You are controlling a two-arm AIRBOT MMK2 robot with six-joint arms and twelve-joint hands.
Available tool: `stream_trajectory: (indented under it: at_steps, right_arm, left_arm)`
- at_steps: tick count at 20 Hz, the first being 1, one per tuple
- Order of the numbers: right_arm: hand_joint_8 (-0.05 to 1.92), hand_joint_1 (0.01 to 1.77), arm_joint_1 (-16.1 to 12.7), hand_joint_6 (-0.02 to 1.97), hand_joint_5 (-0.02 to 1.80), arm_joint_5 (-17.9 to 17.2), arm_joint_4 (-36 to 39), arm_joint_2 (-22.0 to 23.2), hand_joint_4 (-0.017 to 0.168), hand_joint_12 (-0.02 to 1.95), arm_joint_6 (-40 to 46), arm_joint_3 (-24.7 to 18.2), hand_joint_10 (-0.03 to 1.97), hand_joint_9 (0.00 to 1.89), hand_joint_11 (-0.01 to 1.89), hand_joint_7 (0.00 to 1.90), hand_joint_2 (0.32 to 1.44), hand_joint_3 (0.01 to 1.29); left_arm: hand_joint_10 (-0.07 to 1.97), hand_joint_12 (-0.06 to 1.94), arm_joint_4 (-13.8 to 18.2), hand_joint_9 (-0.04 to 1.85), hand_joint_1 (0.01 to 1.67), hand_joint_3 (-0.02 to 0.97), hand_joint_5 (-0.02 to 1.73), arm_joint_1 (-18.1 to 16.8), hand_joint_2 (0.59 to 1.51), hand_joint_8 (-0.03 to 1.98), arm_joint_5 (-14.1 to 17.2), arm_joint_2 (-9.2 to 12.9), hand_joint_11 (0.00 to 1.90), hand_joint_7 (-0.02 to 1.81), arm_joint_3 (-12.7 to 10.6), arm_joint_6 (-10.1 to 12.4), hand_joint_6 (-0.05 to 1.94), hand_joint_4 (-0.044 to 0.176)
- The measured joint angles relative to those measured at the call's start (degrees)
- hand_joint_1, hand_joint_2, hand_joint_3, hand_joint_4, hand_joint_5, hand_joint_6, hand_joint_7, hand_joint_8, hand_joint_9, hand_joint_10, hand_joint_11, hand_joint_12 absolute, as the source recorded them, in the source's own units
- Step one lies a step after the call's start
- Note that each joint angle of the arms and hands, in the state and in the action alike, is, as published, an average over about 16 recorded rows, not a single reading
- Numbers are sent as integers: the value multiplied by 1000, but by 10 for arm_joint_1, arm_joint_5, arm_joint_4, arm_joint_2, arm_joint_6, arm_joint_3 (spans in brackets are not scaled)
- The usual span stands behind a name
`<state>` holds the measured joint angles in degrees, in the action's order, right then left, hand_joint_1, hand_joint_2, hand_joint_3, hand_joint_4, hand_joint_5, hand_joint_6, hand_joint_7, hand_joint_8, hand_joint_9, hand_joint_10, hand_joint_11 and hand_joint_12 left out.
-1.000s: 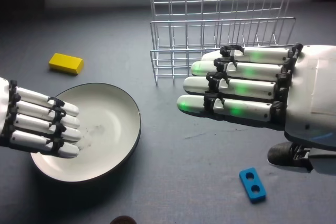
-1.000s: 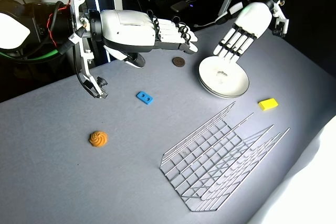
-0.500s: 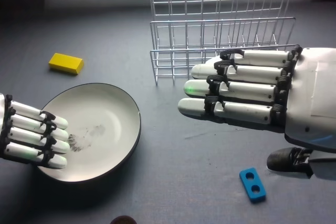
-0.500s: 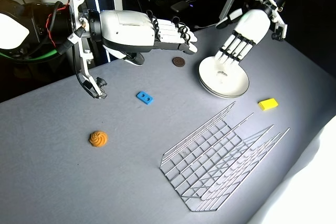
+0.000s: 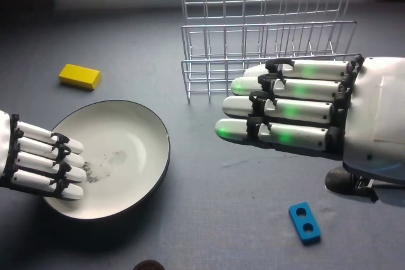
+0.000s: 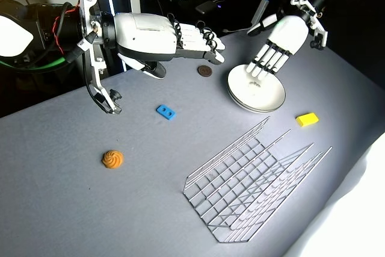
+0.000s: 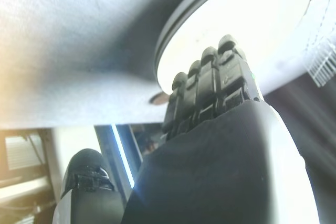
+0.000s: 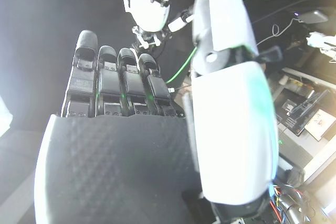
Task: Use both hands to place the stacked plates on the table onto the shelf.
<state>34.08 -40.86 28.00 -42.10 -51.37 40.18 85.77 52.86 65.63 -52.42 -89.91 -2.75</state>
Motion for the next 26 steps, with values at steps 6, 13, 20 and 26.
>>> stream_trajectory:
  at_steps: [6,13,20,26]
  right_arm:
    - [17,1231,-16,20,21,32,-3,-21,2,362,-17,7,15,13,20,11,1011,18]
    - [17,1183,-41,20,23,81,-6,-71,2,358,-38,35,15,17,20,14,1025,18]
    - [17,1141,-63,20,48,120,-9,-136,1,364,-60,79,16,32,20,32,1041,17]
    - [17,1145,-77,20,128,134,-10,-184,2,389,-72,115,15,85,20,98,1042,17]
  left_arm:
    - [11,-6,-5,20,16,17,17,8,1038,-17,-5,-13,15,17,-16,0,10,0]
    - [11,-5,-11,13,16,17,9,15,1049,-16,-7,-23,16,8,-29,0,3,-2]
    - [12,-5,-12,5,15,17,0,8,1060,-16,-14,-31,16,-4,-19,4,-3,-3]
    - [14,-6,-8,5,15,17,1,-11,1068,-16,-26,-40,16,-10,1,11,-8,-4]
